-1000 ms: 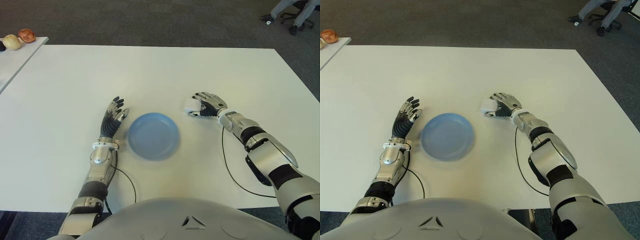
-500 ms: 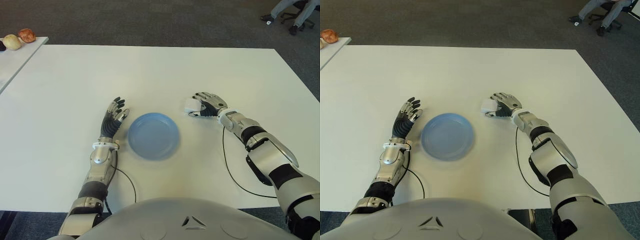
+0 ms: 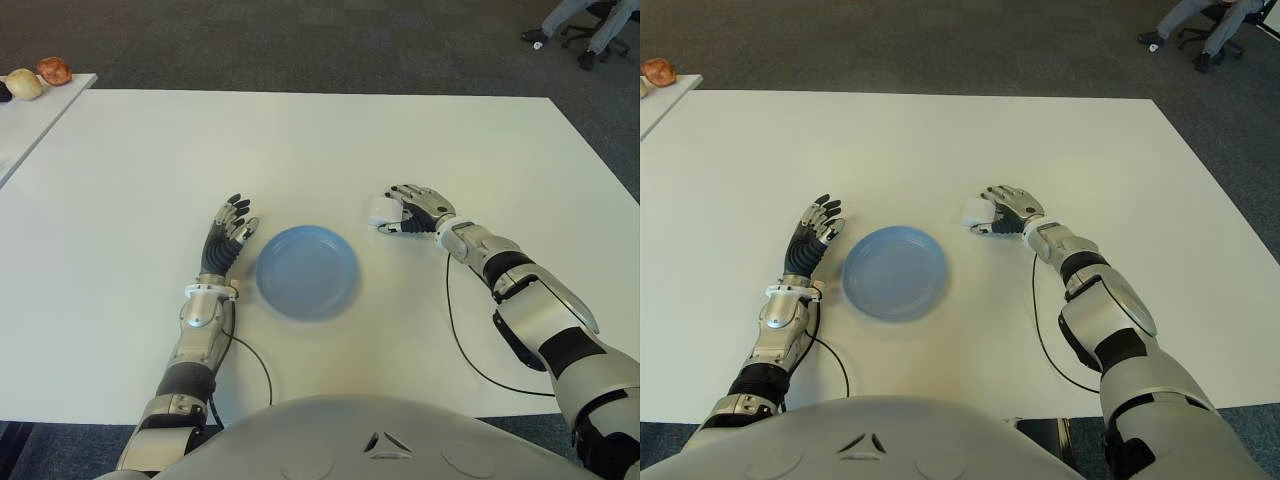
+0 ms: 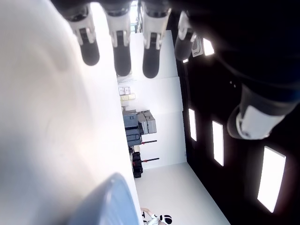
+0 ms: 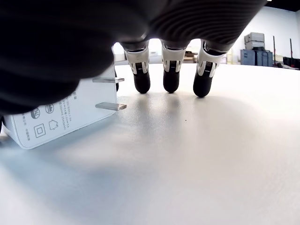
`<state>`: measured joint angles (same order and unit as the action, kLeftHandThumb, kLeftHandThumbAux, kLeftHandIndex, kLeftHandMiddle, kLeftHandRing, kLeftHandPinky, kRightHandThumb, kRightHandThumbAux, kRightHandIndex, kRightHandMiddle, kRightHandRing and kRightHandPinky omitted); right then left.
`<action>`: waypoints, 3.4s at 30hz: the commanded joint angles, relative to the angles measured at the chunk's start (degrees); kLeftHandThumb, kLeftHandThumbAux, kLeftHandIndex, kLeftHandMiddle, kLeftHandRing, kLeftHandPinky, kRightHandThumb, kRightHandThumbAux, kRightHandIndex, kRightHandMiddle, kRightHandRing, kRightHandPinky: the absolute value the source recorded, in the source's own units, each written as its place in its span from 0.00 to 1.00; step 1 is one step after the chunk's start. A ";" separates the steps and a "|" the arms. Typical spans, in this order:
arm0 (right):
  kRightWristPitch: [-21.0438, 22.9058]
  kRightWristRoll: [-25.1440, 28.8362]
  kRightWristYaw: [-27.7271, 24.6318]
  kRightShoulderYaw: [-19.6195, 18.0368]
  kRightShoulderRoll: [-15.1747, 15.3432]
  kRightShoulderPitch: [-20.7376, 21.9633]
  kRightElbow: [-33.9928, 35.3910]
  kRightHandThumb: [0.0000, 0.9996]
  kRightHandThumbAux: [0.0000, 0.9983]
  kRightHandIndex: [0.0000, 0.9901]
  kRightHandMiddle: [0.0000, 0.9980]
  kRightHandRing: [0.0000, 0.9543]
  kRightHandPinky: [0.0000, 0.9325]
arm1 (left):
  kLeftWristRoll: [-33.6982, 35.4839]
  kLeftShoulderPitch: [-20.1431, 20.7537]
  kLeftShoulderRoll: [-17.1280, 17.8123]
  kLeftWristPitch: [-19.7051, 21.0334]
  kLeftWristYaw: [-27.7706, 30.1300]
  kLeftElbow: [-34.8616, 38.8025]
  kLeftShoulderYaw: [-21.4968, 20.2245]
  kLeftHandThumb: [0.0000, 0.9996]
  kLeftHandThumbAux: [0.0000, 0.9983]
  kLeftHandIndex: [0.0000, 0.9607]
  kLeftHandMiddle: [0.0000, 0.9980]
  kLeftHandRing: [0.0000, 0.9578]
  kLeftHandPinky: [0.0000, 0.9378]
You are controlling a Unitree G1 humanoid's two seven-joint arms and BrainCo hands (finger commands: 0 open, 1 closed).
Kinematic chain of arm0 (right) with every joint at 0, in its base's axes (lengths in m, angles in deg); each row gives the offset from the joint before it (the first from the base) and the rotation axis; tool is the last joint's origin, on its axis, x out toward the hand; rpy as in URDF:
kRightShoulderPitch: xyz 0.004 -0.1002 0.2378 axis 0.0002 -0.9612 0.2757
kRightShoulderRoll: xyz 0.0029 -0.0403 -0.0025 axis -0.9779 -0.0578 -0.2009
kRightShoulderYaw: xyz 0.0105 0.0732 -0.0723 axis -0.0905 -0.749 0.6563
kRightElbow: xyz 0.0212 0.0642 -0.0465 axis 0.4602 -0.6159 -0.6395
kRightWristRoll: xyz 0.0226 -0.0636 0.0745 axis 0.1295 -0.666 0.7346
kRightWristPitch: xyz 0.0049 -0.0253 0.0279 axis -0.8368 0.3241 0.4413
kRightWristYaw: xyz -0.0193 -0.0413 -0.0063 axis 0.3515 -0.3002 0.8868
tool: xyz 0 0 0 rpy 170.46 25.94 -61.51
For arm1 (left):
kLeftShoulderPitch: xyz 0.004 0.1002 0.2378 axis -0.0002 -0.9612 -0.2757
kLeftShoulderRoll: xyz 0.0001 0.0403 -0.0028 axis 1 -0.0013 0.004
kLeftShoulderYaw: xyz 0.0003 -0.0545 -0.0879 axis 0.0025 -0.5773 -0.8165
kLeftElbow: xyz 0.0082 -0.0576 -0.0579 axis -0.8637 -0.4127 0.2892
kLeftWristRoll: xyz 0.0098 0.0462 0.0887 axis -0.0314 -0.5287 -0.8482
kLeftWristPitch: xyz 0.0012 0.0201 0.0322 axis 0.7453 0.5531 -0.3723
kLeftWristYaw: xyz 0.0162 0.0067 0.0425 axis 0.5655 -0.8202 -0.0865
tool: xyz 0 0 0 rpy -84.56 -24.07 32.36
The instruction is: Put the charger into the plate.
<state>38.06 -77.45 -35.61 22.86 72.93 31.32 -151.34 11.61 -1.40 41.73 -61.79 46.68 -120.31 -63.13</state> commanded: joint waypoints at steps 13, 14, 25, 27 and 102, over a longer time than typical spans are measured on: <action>2.62 -2.88 9.63 2.15 -0.15 -0.90 -0.31 0.72 0.68 0.44 0.76 0.80 0.88 | -0.47 -2.98 -0.76 3.33 0.25 -4.41 0.40 0.00 0.50 0.13 0.18 0.16 0.15; 2.87 -2.72 9.85 2.08 -0.28 -0.93 -0.32 0.72 0.69 0.44 0.77 0.81 0.89 | -0.46 -2.91 -0.76 3.07 0.34 -4.59 0.41 0.00 0.50 0.13 0.18 0.16 0.15; 3.12 -2.08 7.31 2.15 -0.42 -0.31 -0.25 0.74 0.71 0.44 0.87 0.89 0.91 | -0.67 -2.29 -0.95 3.23 0.03 -5.52 0.50 0.00 0.50 0.12 0.17 0.16 0.16; 3.44 -2.11 6.57 2.21 -0.36 0.07 -0.07 0.74 0.71 0.44 0.86 0.89 0.90 | -0.67 -2.15 -0.98 3.04 0.18 -5.75 0.56 0.00 0.50 0.11 0.17 0.16 0.16; 4.19 10.00 -22.41 -18.21 4.39 -17.65 74.79 0.75 0.71 0.45 0.88 0.92 0.94 | -1.34 3.56 -1.89 1.36 -1.10 -13.94 0.20 0.00 0.49 0.14 0.20 0.19 0.19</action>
<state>40.94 -67.53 -56.00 4.50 78.26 15.04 -78.30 10.47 5.69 40.79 -63.95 45.32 -129.52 -63.37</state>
